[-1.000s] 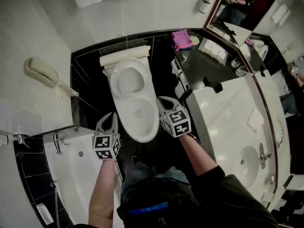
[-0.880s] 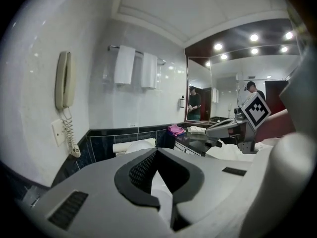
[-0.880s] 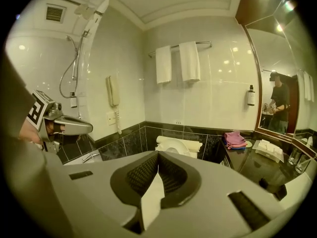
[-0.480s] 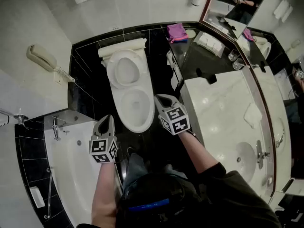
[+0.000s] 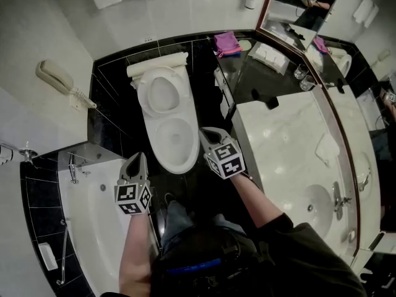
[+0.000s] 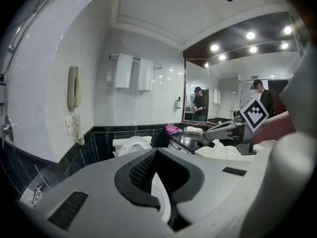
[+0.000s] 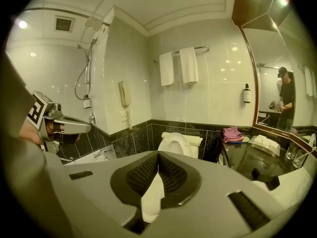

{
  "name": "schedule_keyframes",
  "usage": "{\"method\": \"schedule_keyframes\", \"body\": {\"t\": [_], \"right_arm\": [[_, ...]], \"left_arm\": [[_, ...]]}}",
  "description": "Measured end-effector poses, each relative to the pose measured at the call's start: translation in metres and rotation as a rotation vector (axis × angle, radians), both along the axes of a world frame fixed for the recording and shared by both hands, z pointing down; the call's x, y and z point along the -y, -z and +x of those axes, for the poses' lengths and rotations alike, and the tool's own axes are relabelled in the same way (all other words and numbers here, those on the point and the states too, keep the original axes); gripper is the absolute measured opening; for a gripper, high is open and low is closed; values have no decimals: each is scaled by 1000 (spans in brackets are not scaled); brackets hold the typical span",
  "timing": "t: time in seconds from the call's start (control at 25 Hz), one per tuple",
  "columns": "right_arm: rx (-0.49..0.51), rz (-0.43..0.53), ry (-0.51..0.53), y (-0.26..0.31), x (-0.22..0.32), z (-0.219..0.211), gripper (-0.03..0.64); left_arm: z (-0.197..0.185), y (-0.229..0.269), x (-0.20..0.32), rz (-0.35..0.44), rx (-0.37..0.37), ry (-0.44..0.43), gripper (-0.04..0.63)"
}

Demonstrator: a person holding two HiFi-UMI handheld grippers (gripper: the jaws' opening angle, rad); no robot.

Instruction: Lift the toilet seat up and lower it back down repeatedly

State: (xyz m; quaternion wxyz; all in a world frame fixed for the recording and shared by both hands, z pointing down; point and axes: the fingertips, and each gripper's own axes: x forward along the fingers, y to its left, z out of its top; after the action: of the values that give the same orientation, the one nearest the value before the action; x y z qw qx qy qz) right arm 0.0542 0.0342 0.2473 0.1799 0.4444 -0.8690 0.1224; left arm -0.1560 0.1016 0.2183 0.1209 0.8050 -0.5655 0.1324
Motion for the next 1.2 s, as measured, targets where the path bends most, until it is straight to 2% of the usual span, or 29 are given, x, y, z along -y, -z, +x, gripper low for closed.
{"method": "schedule_keyframes", "body": {"t": [0.32, 0.56, 1.0, 1.2], "right_arm": [[-59, 31, 30, -7, 14, -11, 17], [-122, 7, 55, -13, 48, -43, 21], [-225, 27, 74, -24, 162, -119, 143], [-307, 39, 94, -30, 218, -140, 188]], "left_arm": [[1, -11, 16, -22, 0, -22, -15], [-12, -30, 51, -47, 3, -52, -15], [-64, -70, 146, -98, -2, -134, -15], [-78, -82, 196, -99, 4, -156, -15]]}}
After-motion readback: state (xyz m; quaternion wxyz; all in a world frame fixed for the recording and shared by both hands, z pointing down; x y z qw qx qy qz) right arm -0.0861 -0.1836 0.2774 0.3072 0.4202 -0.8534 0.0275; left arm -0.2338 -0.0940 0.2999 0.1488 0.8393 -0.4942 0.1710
